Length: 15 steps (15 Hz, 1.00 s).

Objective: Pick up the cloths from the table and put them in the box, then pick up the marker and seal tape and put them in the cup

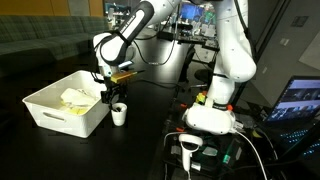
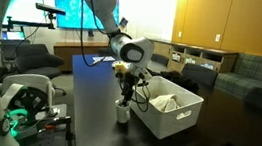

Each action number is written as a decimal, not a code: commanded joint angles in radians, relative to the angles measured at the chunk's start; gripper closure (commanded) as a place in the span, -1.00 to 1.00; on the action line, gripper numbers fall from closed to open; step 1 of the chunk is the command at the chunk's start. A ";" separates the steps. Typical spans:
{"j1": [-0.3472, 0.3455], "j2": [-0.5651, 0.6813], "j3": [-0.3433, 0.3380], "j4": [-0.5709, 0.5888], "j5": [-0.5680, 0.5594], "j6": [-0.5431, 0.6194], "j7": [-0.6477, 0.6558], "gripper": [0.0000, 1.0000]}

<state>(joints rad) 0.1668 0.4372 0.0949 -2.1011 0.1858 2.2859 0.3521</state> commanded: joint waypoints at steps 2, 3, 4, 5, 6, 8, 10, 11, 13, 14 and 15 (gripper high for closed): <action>0.014 -0.154 -0.014 -0.143 -0.012 0.060 0.032 -1.00; 0.014 -0.186 -0.014 -0.172 -0.012 0.072 0.042 -1.00; 0.015 -0.230 -0.017 -0.206 -0.026 0.068 0.052 -1.00; 0.015 -0.274 -0.018 -0.241 -0.042 0.057 0.059 -1.00; 0.013 -0.325 -0.018 -0.277 -0.061 0.045 0.065 -1.00; 0.014 -0.432 -0.013 -0.359 -0.115 0.031 0.098 -1.00; 0.010 -0.543 0.006 -0.438 -0.177 0.019 0.119 -1.00; 0.007 -0.596 0.019 -0.475 -0.206 0.014 0.134 -1.00; -0.004 -0.705 0.047 -0.554 -0.238 0.018 0.150 -1.00; -0.008 -0.761 0.060 -0.598 -0.237 0.029 0.152 -1.00; -0.020 -0.618 0.056 -0.492 -0.206 0.015 0.119 -1.00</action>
<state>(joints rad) 0.1690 -0.1832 0.1292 -2.5964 -0.0267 2.3021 0.4759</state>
